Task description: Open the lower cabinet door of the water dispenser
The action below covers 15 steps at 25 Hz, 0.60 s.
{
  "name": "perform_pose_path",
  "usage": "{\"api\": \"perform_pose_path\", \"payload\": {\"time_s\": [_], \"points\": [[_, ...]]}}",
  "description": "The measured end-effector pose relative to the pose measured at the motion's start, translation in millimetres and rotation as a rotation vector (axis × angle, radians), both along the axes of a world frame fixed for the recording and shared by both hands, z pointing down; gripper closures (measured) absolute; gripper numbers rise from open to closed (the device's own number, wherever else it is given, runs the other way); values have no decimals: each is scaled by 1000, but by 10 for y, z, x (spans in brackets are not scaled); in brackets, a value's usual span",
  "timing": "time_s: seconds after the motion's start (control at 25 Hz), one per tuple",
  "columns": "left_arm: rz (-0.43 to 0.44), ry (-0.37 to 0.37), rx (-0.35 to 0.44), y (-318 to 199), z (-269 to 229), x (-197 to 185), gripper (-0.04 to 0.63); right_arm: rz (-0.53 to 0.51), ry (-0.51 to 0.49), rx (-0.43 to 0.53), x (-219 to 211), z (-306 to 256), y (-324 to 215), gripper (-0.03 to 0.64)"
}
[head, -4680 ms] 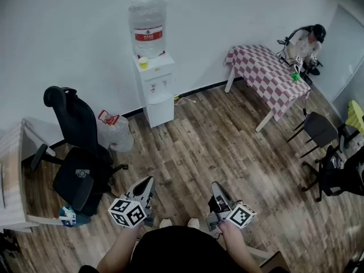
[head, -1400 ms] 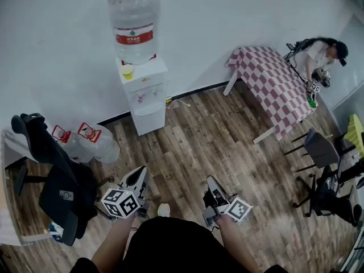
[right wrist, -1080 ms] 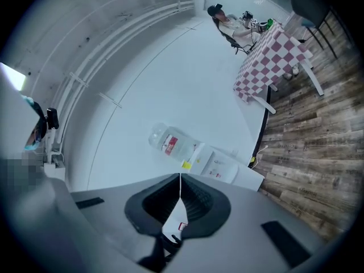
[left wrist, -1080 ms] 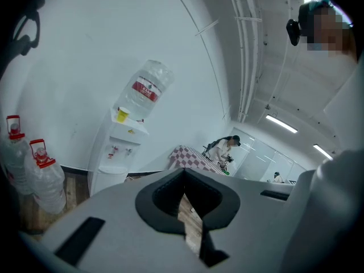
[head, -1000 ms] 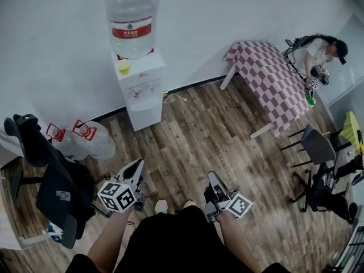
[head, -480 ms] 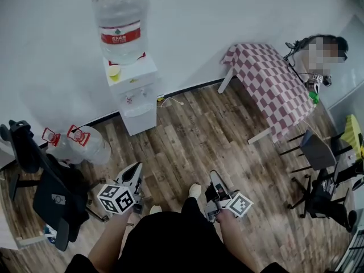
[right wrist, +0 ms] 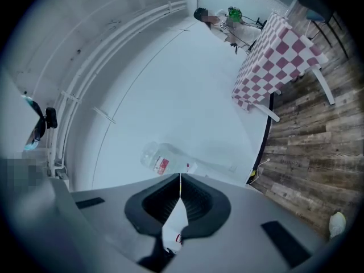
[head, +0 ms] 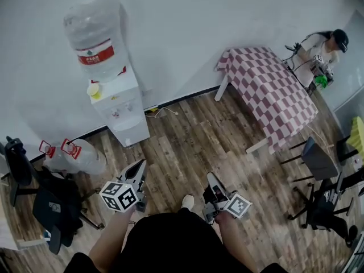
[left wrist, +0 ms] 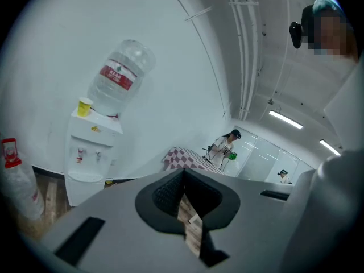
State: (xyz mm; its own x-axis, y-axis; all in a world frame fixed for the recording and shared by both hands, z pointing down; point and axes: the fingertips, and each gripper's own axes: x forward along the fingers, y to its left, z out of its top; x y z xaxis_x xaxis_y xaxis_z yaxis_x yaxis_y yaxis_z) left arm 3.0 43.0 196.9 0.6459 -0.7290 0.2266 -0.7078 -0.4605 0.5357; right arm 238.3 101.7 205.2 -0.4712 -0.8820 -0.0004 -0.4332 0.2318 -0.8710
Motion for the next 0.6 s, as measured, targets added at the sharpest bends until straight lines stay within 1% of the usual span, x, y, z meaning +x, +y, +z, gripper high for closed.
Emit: {"api": "perform_pose_path", "payload": {"time_s": [0.2,0.36,0.48,0.6], "points": [[-2,-16,-8,-141,9,578,581,-35,7,17,478,8,-180,594],[4,-31,-6,-204,21,1011,581,-66,-2,6,801,126,-281,594],[5,-41,-24,-206,89,1188,581,-77,-5,-25,972,245,-332,594],[-17,-51,-48,-230,150,1186,581,-89,-10,-33,1045,292,-400,594]]}}
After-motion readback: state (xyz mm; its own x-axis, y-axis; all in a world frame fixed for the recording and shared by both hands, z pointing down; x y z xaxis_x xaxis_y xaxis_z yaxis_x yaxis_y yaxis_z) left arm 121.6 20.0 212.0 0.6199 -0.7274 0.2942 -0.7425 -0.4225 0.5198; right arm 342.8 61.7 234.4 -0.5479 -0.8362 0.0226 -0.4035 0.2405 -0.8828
